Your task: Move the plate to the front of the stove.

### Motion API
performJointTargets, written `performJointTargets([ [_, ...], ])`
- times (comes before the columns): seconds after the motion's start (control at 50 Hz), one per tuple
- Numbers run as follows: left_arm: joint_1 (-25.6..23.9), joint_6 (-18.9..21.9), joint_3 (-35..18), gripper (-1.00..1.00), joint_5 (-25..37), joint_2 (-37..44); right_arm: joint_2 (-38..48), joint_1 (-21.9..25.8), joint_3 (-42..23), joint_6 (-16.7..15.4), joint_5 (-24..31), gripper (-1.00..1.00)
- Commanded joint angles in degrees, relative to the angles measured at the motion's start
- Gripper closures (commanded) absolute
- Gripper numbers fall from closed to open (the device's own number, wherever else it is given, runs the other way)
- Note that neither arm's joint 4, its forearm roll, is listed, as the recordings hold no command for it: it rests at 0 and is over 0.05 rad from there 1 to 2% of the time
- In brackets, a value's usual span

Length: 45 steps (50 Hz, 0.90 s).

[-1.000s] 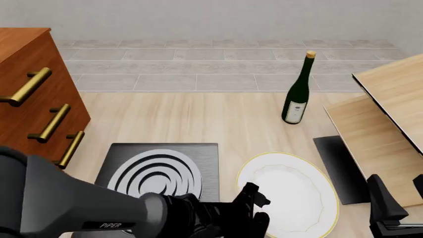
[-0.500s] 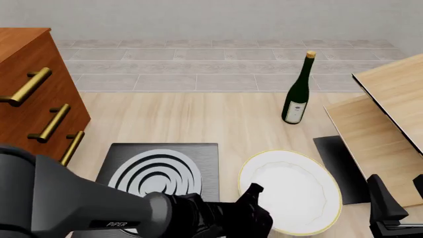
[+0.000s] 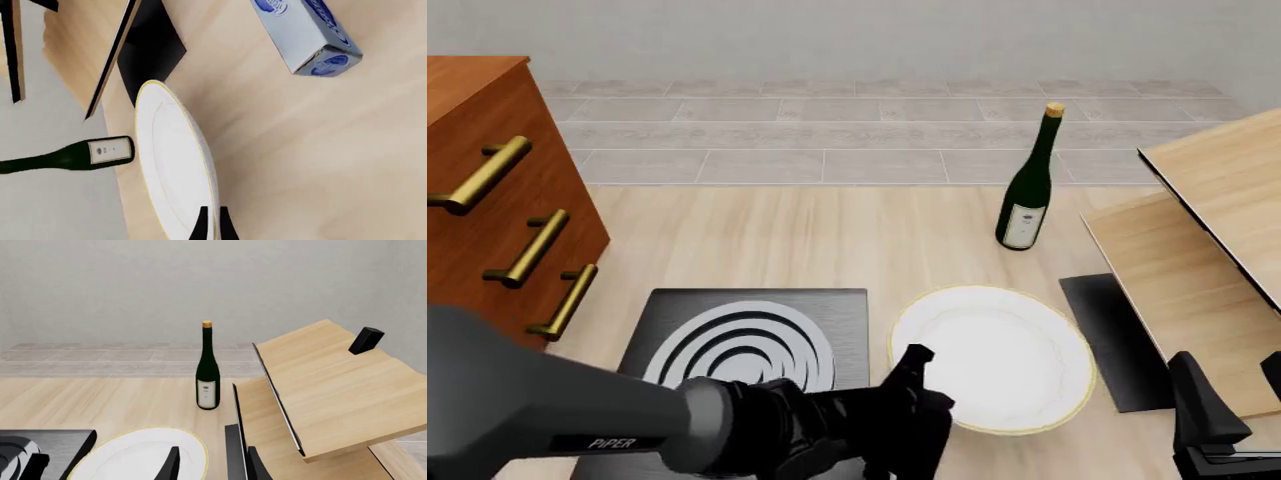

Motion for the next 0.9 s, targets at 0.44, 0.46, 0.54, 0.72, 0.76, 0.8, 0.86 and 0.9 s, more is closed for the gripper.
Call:
performJointTargets([
  [0.44,5.4,5.45,4.37,1.0,-3.74,-12.62,0.0,0.0,0.0,0.0,0.0,-1.0],
  [0.46,5.63,5.38,4.07,1.0,-3.13,-13.11,-0.01,0.0,0.0,0.0,0.0,-1.0],
  [0.54,6.77,6.04,3.34,1.0,-1.25,-15.17,0.0,0.0,0.0,0.0,0.0,-1.0],
  [0.72,9.83,7.24,1.74,1.0,1.88,-17.33,0.0,0.0,0.0,0.0,0.0,-1.0],
  [0.76,10.86,7.57,1.6,1.0,2.41,-17.87,0.0,0.0,0.0,0.0,0.0,-1.0],
  [0.8,11.66,8.03,1.73,1.0,2.79,-18.12,0.0,0.0,0.0,-0.01,0.0,-1.0],
  [0.86,13.02,8.19,1.13,1.0,4.34,-18.77,-0.01,-0.01,0.0,-0.01,0.0,-1.0],
  [0.9,14.07,8.58,0.96,1.0,5.07,-19.37,0.0,0.0,0.0,0.0,0.0,-1.0],
])
